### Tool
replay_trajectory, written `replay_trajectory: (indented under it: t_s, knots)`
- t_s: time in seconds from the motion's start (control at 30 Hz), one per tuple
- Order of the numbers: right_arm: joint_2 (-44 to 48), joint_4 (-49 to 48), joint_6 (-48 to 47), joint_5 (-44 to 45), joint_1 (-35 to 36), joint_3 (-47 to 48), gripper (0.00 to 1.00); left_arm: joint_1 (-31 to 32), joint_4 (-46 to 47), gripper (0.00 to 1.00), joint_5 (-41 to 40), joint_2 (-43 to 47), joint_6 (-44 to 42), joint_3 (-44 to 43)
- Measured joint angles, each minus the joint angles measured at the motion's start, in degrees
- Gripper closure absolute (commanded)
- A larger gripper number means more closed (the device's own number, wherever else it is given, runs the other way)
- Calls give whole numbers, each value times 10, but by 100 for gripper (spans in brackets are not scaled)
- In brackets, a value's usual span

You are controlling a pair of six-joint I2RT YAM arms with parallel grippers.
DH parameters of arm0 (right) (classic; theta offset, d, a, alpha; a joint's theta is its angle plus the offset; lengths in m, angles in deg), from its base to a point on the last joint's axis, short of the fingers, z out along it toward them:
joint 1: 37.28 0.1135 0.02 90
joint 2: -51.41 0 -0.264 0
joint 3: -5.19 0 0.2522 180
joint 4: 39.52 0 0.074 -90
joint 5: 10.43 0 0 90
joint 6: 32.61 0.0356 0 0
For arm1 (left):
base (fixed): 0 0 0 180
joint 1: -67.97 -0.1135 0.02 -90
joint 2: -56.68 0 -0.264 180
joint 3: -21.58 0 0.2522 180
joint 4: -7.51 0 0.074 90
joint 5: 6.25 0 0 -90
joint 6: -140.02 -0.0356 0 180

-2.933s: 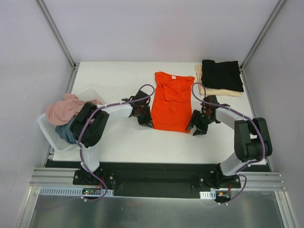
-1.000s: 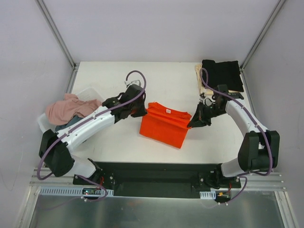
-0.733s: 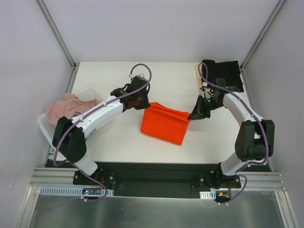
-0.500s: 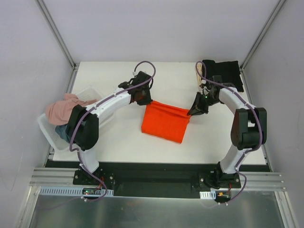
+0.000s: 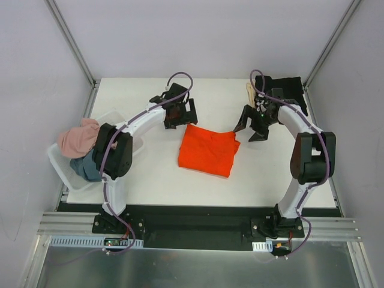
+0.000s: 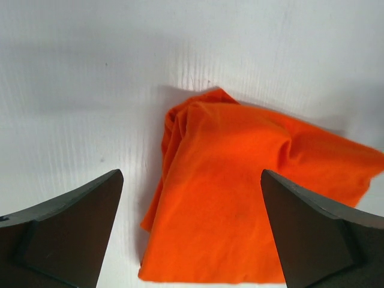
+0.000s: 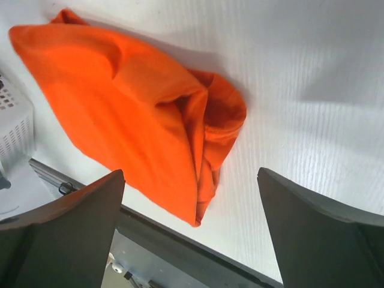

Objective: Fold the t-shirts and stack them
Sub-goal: Fold the long partially folded tshirt into a neat square

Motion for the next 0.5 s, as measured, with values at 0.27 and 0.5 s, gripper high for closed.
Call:
replay_trajectory:
  t_s: [0.27,0.5]
  knots:
    - [144,-50,23,-77,37,-97,3,17,9,1,83,127,6,89]
    - [118,-158,93,-141,99,-108,3,33,54,1,142,137,28,137]
